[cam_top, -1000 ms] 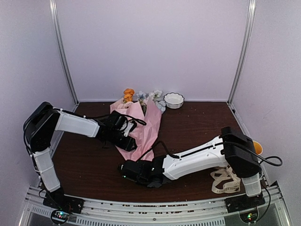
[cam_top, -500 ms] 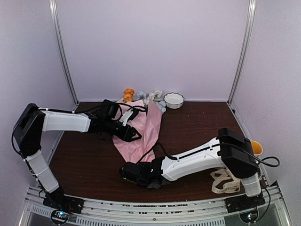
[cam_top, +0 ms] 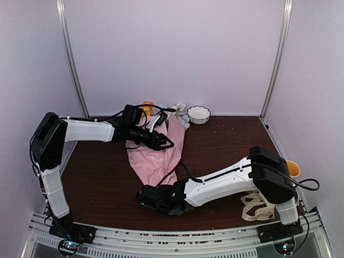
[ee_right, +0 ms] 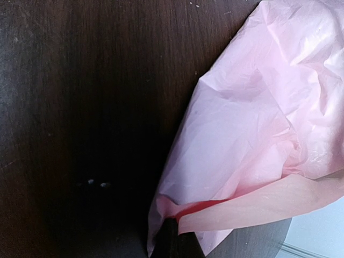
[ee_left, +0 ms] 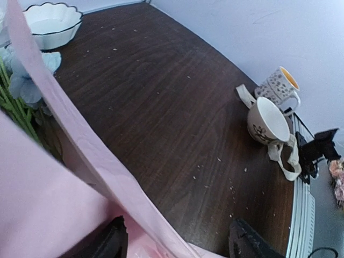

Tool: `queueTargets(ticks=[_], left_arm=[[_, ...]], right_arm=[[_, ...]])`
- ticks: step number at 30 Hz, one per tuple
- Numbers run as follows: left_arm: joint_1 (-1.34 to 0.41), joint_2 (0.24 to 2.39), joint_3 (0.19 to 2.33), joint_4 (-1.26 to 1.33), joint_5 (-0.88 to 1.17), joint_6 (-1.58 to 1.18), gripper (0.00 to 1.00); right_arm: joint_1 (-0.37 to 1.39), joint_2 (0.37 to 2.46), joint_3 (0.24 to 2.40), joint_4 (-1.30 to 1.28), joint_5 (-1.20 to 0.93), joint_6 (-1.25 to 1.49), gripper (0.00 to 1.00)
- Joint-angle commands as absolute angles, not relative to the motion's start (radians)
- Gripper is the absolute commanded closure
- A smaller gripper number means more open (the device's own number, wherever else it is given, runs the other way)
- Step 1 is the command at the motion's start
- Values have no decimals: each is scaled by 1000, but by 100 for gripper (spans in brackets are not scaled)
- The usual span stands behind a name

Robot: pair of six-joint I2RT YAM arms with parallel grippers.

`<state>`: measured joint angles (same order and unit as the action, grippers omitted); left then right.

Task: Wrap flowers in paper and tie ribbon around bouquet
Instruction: Fold the two-thirds-folded wrapping paper at the center of the board, then press the fold line of the folded bouquet.

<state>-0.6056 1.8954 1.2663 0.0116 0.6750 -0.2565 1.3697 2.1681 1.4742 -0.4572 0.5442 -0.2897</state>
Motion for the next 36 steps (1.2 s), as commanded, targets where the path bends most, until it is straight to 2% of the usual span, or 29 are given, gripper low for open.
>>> queueTargets(ticks=[1, 3, 4, 6, 13, 19, 22, 23, 30, 33, 36], left_arm=[[-600, 1996, 1400, -183, 561, -213, 44], [-600, 1997, 1398, -173, 560, -219, 61], [-600, 1992, 1394, -169, 562, -219, 76], [-598, 1969, 1381, -161, 554, -217, 100], [-510, 1918, 1227, -45, 578, -232, 100], [-493, 1956, 1197, -26, 593, -199, 100], [-488, 1979, 1192, -6, 594, -215, 100], [-483, 1982, 1186, 4, 594, -221, 100], [-479, 2004, 1164, 34, 592, -229, 100], [-480, 2003, 1152, 54, 598, -237, 100], [-479, 2002, 1149, 56, 600, -240, 100]], right_arm=[[1378, 2185, 1470, -474, 561, -294, 100], [1378, 2181, 1468, -476, 559, -290, 100], [1378, 2182, 1467, -477, 559, -287, 100], [1378, 2180, 1464, -482, 565, -281, 100], [1378, 2133, 1401, -474, 556, -224, 100], [1378, 2105, 1386, -497, 577, -172, 99], [1376, 2041, 1368, -493, 563, -133, 79], [1376, 2009, 1362, -491, 543, -121, 75], [1376, 1723, 1245, -302, 342, -46, 64], [1374, 1701, 1187, -164, 288, -92, 63], [1360, 1769, 1229, -143, 256, -104, 72]])
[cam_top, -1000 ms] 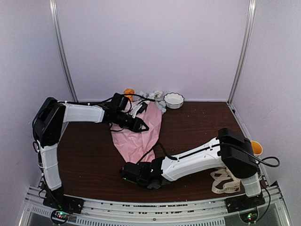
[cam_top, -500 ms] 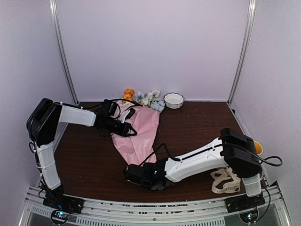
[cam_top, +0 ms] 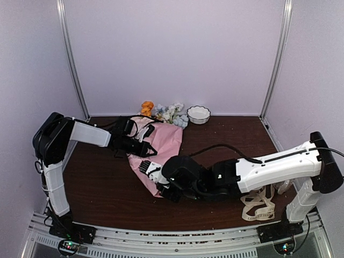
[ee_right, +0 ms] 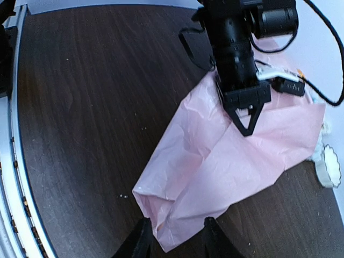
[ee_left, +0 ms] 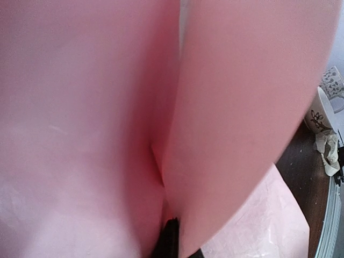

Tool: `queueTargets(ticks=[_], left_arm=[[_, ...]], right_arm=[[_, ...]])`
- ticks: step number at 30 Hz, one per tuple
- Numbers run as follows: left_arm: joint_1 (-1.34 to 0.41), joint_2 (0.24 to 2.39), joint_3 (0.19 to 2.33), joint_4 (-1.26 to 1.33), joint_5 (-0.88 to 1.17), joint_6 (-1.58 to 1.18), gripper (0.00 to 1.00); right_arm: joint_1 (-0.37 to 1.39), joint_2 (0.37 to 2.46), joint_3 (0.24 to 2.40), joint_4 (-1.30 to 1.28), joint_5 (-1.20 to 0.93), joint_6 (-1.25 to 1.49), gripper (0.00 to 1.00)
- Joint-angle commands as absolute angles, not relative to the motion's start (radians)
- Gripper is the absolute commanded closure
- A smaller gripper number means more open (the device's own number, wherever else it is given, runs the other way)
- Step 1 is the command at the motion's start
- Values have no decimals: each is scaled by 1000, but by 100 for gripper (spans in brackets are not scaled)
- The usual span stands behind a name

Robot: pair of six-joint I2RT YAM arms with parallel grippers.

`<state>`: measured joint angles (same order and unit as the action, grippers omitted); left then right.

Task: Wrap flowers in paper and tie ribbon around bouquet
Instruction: Press the fold line of the folded bouquet.

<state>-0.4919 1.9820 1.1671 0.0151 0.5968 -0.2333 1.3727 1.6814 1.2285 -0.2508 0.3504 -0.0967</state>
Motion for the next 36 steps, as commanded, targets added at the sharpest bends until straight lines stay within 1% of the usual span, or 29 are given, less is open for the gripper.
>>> queueTargets(ticks=[1, 4, 5, 6, 11, 15, 22, 26, 31, 36], left_arm=[[-479, 2002, 1148, 56, 601, -239, 100], [-479, 2002, 1150, 49, 601, -236, 100], [-479, 2001, 1149, 47, 600, -235, 100], [-480, 1998, 1149, 45, 600, -234, 100], [-479, 1987, 1153, 27, 596, -222, 100], [-480, 1982, 1159, 12, 590, -212, 100], [-479, 1933, 1168, -46, 598, -164, 100], [-479, 1870, 1189, -97, 569, -127, 100], [-480, 1786, 1248, -183, 557, -109, 100], [-479, 1729, 1252, -241, 500, -93, 100]], right_arm=[[1355, 1800, 1253, -141, 243, -113, 77], [1352, 1901, 1328, -120, 313, -176, 95], [1351, 1936, 1363, -125, 339, -203, 99], [1351, 1966, 1387, -130, 370, -230, 100], [1350, 2109, 1499, -220, 527, -305, 100], [1352, 2213, 1639, -402, 601, -282, 100], [1351, 2316, 1666, -576, 496, -193, 100], [1343, 2350, 1691, -644, 377, -131, 100], [1333, 2355, 1672, -653, 295, -76, 100], [1330, 2357, 1654, -653, 283, -53, 100]])
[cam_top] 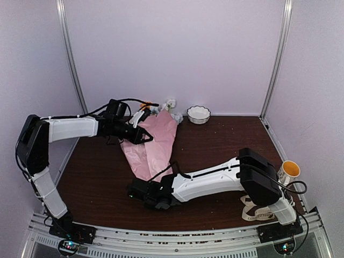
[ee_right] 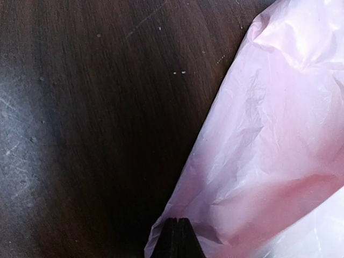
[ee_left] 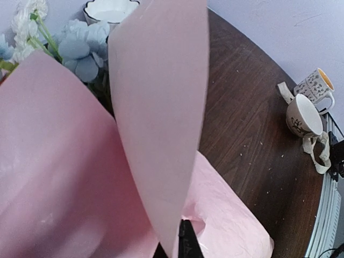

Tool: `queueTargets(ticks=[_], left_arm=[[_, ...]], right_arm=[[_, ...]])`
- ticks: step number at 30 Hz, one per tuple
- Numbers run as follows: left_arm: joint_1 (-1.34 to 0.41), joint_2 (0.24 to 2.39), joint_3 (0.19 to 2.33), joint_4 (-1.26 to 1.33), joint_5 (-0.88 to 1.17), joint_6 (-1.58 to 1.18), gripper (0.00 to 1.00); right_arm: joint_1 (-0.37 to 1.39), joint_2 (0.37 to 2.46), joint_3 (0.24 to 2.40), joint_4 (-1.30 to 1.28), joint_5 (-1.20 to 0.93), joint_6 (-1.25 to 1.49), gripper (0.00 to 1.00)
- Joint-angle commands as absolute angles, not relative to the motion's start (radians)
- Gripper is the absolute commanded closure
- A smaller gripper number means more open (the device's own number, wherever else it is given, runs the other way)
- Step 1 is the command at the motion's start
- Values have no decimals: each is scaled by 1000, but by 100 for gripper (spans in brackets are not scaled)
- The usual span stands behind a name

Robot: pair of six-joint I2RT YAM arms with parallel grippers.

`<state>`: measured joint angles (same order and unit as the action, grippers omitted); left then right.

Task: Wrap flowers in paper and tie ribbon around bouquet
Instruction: Press the fold line of the folded bouquet.

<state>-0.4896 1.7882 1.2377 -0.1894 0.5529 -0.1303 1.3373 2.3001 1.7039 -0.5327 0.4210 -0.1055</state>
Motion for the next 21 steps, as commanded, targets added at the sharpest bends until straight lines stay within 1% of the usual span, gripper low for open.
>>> queueTargets(ticks=[1, 6, 9, 11, 14, 21], left_arm=[[-478, 1722, 1236, -240, 486, -99, 100], [-468, 1708, 1068, -122, 460, -193, 100], [-452, 1715, 1013, -95, 381, -242, 100], [-446, 1723, 996, -96, 299, -249, 100], [-442, 1764, 993, -94, 236, -251, 100], [-426, 1908, 996, -44, 263, -270, 100]], right_arm=[[1326, 2357, 1649, -650, 276, -47, 100], [1318, 2357, 1630, -637, 239, -17, 100], [1318, 2355, 1622, -637, 230, -14, 100], [1318, 2352, 1613, -635, 224, -14, 100], [1318, 2342, 1599, -625, 207, -14, 100], [1318, 2279, 1583, -608, 161, -23, 100]])
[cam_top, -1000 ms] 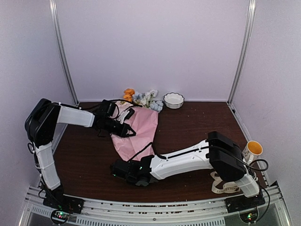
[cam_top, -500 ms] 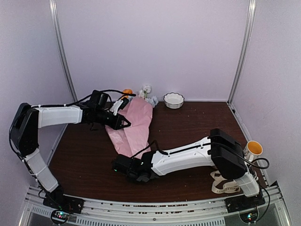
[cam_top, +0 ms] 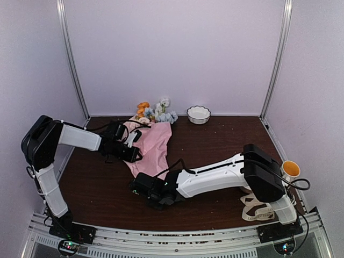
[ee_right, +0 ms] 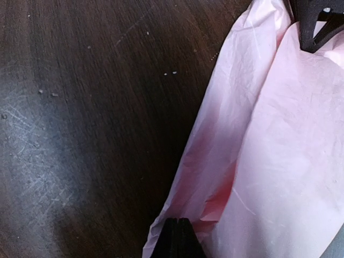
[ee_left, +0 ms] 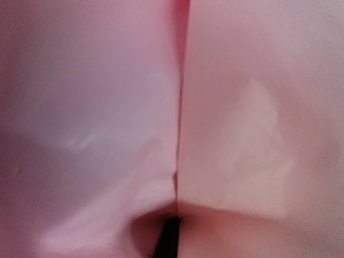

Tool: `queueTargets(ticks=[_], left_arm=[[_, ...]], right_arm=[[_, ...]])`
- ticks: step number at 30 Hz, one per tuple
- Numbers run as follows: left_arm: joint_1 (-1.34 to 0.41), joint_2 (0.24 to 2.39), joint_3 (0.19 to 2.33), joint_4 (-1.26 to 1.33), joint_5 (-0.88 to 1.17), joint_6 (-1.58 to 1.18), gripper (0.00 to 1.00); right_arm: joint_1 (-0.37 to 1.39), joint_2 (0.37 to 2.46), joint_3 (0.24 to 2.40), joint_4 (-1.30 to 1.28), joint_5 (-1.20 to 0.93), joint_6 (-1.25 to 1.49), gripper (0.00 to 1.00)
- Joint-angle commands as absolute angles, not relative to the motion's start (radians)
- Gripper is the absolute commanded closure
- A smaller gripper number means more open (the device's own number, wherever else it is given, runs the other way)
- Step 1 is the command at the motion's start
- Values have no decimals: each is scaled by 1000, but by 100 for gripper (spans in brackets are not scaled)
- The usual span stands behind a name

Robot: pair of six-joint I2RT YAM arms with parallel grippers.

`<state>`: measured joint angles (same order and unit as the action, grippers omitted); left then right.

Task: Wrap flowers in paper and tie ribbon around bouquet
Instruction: Press the fold line of the folded bouquet.

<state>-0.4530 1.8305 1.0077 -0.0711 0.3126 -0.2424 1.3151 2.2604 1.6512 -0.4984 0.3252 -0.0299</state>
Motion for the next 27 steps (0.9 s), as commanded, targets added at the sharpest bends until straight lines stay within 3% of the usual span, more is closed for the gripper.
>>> queueTargets(ticks=[1, 14, 20, 27], left_arm=[[-426, 1918, 988, -27, 270, -273, 100], [-426, 1944, 957, 29, 318, -267, 100], [-426, 1936, 956, 33, 328, -265, 100], [-426, 1921, 955, 22, 341, -259, 100]], right_arm=[[1318, 2258, 1580, -606, 147, -29, 100], [1259, 1778, 1368, -319, -300, -30, 100], [1157, 1932, 1497, -362, -80, 72, 100], [1145, 2142, 1617, -434, -46, 34, 100]])
